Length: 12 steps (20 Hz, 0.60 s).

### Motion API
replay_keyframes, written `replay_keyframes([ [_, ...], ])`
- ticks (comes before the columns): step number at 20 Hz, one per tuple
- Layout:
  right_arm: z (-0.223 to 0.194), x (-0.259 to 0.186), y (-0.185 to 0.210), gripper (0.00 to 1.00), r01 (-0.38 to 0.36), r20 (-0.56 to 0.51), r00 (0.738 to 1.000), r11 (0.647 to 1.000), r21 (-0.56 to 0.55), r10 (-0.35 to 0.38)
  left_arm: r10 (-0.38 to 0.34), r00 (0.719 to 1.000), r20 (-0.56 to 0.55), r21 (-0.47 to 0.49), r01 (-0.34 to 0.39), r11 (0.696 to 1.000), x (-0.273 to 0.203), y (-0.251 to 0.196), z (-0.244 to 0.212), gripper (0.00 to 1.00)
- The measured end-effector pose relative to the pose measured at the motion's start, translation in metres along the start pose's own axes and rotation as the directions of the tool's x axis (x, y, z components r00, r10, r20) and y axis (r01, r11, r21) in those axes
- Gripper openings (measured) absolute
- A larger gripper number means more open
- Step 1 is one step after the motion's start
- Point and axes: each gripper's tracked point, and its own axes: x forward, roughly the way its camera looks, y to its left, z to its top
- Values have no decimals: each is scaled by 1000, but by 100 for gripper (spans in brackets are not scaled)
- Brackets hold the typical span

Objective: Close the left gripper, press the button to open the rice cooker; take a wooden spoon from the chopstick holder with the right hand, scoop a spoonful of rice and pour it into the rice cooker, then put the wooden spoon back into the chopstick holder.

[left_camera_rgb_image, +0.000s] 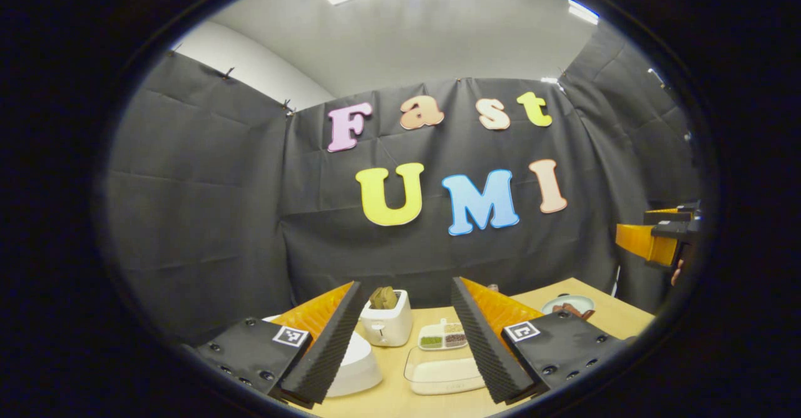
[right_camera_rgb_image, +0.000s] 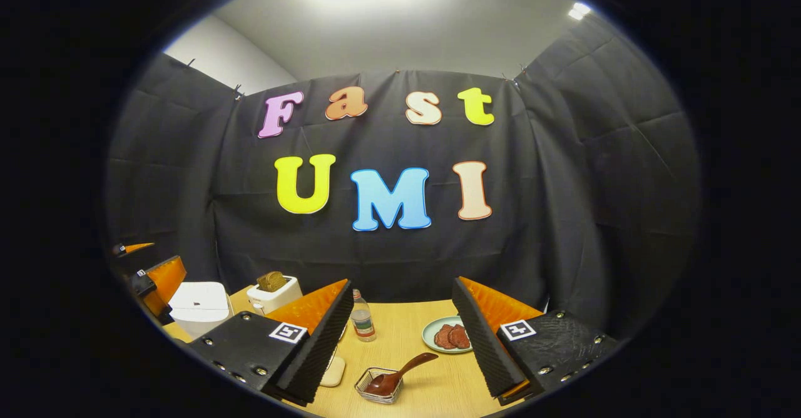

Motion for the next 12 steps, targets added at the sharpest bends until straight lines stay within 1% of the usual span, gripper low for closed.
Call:
replay_keyframes([
  [3, 3, 3, 9, 96, -18, 11, 1000, 1000, -12, 18, 28, 1000, -15, -16, -28, 999, 5, 9, -5, 98],
  [4, 3, 4, 13, 96, -28, 13, 1000, 999, -18, 28, 35, 999, -18, -21, -36, 999, 7, 12, -6, 92],
  [5, 3, 5, 16, 96, -39, 12, 999, 999, -20, 39, 41, 999, -24, -22, -41, 999, 8, 16, -9, 98],
  [6, 4, 5, 18, 96, -46, 11, 999, 999, -19, 46, 48, 998, -34, -23, -49, 999, 8, 19, -15, 97],
  [7, 3, 6, 20, 96, -51, 10, 999, 999, -16, 51, 57, 997, -44, -21, -58, 998, 11, 25, -18, 91],
  [9, 1, 8, 23, 96, -59, 2, 998, 998, -24, 59, 85, 993, -79, -14, -86, 996, 16, 44, -28, 87],
  [11, 0, 8, 25, 96, -65, -5, 998, 998, -21, 65, 71, 989, -131, -53, -79, 996, 26, 54, -44, 59],
  [12, -1, 8, 25, 96, -66, -6, 998, 998, -13, 65, 84, 985, -152, -68, -96, 993, 31, 68, -50, 55],
])
